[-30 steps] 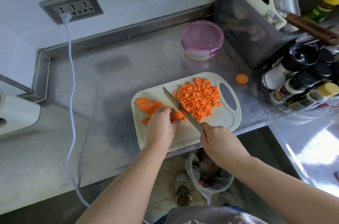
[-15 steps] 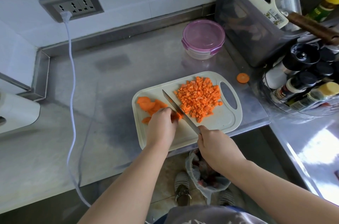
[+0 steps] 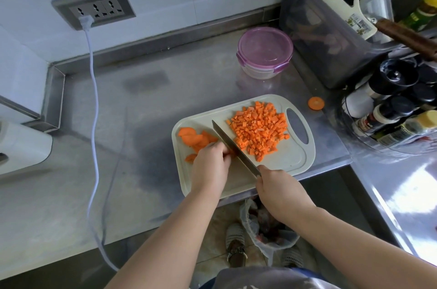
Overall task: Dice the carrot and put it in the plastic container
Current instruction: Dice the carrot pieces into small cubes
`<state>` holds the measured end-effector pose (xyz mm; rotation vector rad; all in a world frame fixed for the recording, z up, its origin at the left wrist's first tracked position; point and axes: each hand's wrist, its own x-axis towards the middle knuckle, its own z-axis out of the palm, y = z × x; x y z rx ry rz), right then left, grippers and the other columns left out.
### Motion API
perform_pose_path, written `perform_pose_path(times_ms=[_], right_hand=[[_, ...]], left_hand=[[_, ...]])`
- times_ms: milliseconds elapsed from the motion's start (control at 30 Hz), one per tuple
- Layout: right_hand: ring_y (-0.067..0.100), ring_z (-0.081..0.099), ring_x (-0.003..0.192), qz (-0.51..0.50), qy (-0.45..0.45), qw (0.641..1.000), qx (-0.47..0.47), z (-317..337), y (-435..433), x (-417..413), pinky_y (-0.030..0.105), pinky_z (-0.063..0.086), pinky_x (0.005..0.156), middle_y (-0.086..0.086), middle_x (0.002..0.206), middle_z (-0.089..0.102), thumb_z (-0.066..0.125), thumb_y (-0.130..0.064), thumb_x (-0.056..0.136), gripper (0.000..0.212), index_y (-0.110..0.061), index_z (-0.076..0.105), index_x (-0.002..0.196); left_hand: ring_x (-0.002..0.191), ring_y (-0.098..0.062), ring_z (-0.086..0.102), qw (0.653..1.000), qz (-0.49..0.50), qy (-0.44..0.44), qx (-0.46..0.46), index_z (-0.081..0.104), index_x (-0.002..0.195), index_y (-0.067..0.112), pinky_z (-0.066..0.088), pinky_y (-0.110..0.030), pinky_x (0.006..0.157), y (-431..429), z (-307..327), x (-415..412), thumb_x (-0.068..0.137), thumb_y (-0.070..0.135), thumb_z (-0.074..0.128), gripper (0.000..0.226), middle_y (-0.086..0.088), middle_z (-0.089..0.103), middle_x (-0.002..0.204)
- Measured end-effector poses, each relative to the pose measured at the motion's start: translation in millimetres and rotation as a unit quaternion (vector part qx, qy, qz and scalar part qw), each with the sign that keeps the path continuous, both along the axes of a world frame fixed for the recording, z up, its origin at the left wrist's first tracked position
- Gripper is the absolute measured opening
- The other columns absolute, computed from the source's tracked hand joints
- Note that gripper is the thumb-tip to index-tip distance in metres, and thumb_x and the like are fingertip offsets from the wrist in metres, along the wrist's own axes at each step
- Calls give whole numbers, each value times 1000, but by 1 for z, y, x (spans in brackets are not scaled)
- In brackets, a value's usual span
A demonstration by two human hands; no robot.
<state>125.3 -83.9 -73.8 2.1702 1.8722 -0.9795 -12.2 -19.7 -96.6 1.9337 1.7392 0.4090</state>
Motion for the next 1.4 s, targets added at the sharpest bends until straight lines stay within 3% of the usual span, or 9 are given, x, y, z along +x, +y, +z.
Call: perform_pose_path(times_ms=[133,333,467,667,767,867,1200,1400], right_hand=[[25,63,81,-55,41,997,28,1,1,4,40,55,75,7,92,64,34,-24,102,23,-15,53,110],[27,62,76,-45,40,997,42,3,0,7,45,55,73,7,86,63,34,-25,101,23,-13,54,101],[27,62,76,-35,42,998,42,3,-6,5,45,55,72,6,87,63,33,-24,102,23,-14,52,105],[27,60,68,-30,44,996,78,7,-9,2,46,54,66,6,78,61,33,-24,102,23,-12,52,101],[27,62,69,-21,48,995,84,10,-11,-2,45,54,66,6,81,63,34,-24,101,22,-14,52,108],[27,63,71,-21,46,996,79,11,-11,-5,44,54,65,6,83,64,34,-24,101,22,-15,52,111],[26,64,76,-19,29,998,50,2,-8,-12,42,57,68,5,88,64,36,-17,100,25,-15,48,122],[29,64,84,-20,25,999,19,0,-6,-14,43,56,73,7,95,65,36,-14,98,24,-13,47,119]], left_hand=[[81,-17,64,1000,16,-11,-6,69,91,13,47,-26,66,0,0,1,89,22,65,10,0,69,90],[85,-17,65,999,23,-22,-12,69,92,14,49,-27,70,1,0,1,88,21,66,9,0,70,92],[84,-14,65,999,19,-45,-19,68,91,14,49,-24,72,1,-2,-1,86,17,68,6,3,70,92],[86,-15,65,997,31,-59,-30,67,97,12,52,-28,78,1,-5,-8,84,21,71,16,1,69,95],[89,-19,66,998,23,-59,-28,68,97,10,53,-34,81,2,-4,-10,85,21,70,16,-2,71,97],[90,-19,65,999,6,-40,-22,68,96,12,50,-29,79,3,-1,-10,87,20,67,13,-1,71,97],[93,-24,64,1000,-15,7,-26,67,97,11,49,-33,78,7,0,-9,89,21,62,14,-5,70,99],[88,-23,63,999,-16,21,-31,67,93,11,46,-31,71,8,1,-8,89,15,61,9,-5,69,95]])
